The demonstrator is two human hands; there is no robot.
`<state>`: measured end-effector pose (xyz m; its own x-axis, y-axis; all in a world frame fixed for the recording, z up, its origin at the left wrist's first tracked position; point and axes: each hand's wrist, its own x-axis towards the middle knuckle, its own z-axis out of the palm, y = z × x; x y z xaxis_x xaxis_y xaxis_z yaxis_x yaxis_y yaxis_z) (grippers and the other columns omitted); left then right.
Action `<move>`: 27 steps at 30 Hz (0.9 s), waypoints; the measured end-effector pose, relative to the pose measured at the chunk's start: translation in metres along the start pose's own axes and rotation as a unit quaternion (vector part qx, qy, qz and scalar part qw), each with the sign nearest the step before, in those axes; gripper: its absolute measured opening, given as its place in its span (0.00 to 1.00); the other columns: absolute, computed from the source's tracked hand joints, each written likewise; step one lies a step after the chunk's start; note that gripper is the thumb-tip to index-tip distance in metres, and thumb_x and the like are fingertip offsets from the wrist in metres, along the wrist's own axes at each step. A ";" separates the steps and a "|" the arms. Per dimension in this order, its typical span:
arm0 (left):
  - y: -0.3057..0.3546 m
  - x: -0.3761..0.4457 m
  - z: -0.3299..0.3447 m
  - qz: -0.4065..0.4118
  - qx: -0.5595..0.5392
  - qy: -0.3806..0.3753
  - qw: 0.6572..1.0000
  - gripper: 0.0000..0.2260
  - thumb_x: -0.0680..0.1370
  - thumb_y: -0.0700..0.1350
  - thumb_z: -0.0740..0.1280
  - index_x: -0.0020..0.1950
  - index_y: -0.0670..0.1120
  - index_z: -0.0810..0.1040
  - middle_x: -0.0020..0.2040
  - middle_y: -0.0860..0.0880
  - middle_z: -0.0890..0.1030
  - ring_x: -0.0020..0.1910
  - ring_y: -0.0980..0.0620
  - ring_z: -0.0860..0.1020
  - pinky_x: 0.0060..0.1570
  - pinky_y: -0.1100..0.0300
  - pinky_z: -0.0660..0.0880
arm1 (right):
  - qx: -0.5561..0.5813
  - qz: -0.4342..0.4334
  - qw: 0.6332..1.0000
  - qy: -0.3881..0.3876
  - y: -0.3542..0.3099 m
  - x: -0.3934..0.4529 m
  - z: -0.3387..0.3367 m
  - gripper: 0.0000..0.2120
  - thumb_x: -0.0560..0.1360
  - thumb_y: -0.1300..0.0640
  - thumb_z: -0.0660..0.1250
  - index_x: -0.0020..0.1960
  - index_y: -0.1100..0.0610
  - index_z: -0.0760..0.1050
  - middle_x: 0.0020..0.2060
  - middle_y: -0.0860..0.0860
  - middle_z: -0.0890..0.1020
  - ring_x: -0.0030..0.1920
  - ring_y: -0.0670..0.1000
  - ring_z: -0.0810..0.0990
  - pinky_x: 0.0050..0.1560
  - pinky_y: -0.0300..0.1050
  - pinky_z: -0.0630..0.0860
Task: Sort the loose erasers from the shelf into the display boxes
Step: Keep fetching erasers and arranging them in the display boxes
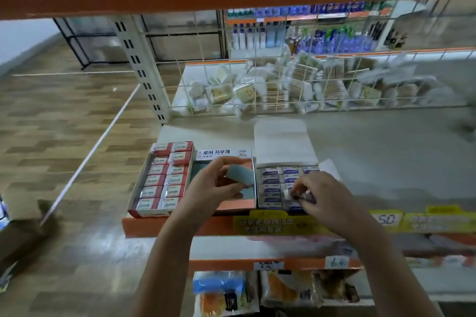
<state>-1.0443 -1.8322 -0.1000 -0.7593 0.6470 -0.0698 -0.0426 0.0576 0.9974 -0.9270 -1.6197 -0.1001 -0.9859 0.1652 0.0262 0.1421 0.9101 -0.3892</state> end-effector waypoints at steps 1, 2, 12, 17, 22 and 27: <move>-0.001 0.000 -0.002 -0.001 0.004 0.006 1.000 0.16 0.73 0.34 0.70 0.53 0.54 0.79 0.51 0.47 0.81 0.49 0.49 0.82 0.43 0.62 0.78 | -0.004 0.004 1.000 0.007 0.000 0.000 0.001 0.06 0.74 0.60 0.65 0.50 0.52 0.74 0.42 0.44 0.72 0.47 0.45 0.70 0.41 0.35 0.63; -0.002 0.000 -0.004 -0.002 0.011 0.011 1.000 0.15 0.72 0.35 0.70 0.53 0.52 0.78 0.52 0.46 0.81 0.48 0.49 0.83 0.42 0.62 0.78 | -0.010 0.008 1.000 0.013 0.000 0.000 0.001 0.07 0.74 0.62 0.64 0.50 0.52 0.74 0.41 0.44 0.72 0.46 0.44 0.69 0.38 0.33 0.61; 0.000 -0.001 -0.012 0.028 0.266 0.061 0.962 0.11 0.71 0.46 0.73 0.49 0.55 0.74 0.45 0.58 0.79 0.41 0.64 0.77 0.37 0.70 0.75 | -0.001 0.030 0.999 0.014 0.006 -0.004 0.006 0.05 0.74 0.59 0.67 0.46 0.50 0.76 0.38 0.42 0.73 0.43 0.43 0.70 0.41 0.32 0.63; -0.002 0.002 0.000 0.073 0.396 0.023 0.915 0.12 0.72 0.50 0.72 0.53 0.55 0.74 0.51 0.60 0.75 0.46 0.64 0.73 0.41 0.73 0.69 | -0.007 0.029 1.000 0.007 0.005 0.000 0.004 0.05 0.72 0.53 0.70 0.46 0.48 0.75 0.36 0.41 0.71 0.41 0.42 0.69 0.39 0.33 0.62; -0.010 0.009 0.005 0.082 0.456 0.006 0.886 0.17 0.73 0.52 0.70 0.61 0.53 0.77 0.55 0.55 0.75 0.56 0.56 0.70 0.55 0.61 0.68 | -0.017 0.039 0.999 -0.004 0.005 0.001 0.002 0.07 0.72 0.50 0.69 0.42 0.47 0.71 0.37 0.41 0.71 0.42 0.43 0.69 0.41 0.36 0.64; -0.016 0.015 0.009 0.078 0.515 0.030 0.853 0.13 0.74 0.53 0.69 0.59 0.56 0.77 0.55 0.55 0.74 0.54 0.57 0.64 0.50 0.61 0.62 | 0.000 0.033 0.999 0.008 0.002 0.002 -0.002 0.04 0.74 0.51 0.67 0.45 0.49 0.73 0.39 0.40 0.71 0.45 0.43 0.69 0.43 0.38 0.66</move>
<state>-1.0487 -1.8164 -0.1175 -0.7374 0.6689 0.0939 0.6313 0.6329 0.4483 -0.9287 -1.6164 -0.0991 -0.9729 0.2305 0.0158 0.2062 0.8969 -0.3911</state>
